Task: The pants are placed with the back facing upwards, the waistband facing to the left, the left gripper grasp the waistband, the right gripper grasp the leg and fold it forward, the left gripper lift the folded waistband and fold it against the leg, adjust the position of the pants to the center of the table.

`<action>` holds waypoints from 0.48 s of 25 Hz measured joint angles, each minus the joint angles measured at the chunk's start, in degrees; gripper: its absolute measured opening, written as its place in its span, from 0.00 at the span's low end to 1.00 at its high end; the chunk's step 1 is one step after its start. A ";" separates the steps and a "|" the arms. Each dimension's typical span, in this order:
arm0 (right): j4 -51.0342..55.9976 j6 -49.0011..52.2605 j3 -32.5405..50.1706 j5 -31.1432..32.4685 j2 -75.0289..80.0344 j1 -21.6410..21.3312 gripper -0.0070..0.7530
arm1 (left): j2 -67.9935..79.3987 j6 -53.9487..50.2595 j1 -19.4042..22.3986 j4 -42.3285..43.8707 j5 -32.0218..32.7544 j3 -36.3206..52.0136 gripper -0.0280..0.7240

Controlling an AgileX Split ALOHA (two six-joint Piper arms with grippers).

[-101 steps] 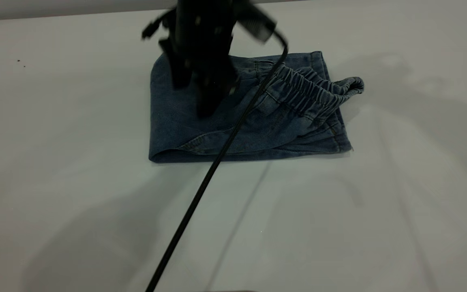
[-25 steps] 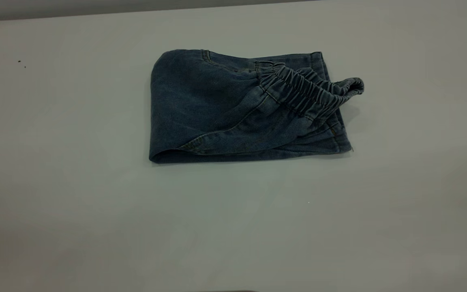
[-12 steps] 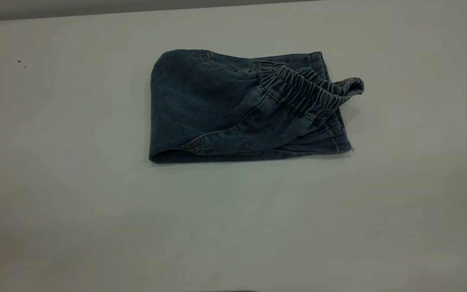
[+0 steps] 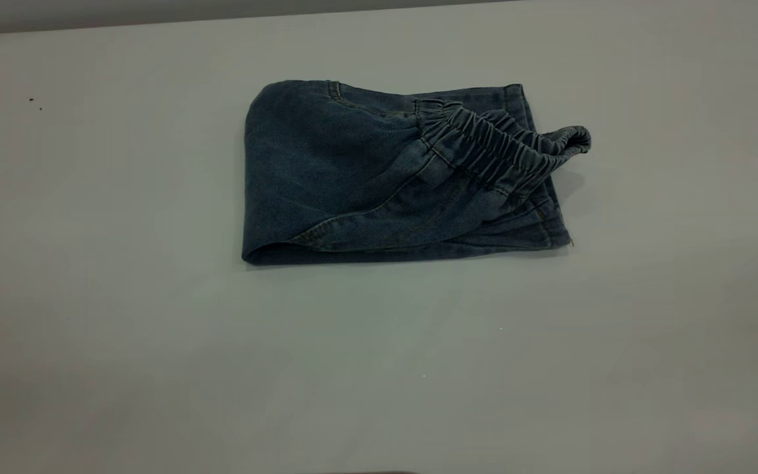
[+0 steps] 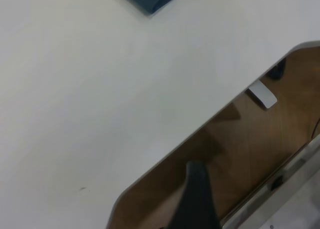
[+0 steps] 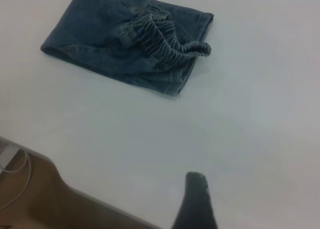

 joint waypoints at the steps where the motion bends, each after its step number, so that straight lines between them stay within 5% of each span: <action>1: 0.00 0.00 0.00 0.00 0.00 0.00 0.64 | 0.00 0.00 0.00 0.00 0.00 0.00 0.77; 5: 0.00 -0.06 0.00 0.00 0.00 0.00 0.64 | 0.00 0.00 2.16 0.00 -0.02 0.00 0.77; 12: 0.59 -0.06 0.00 0.00 0.00 -3.54 0.64 | -1.23 0.00 23.82 0.00 -0.02 0.00 0.77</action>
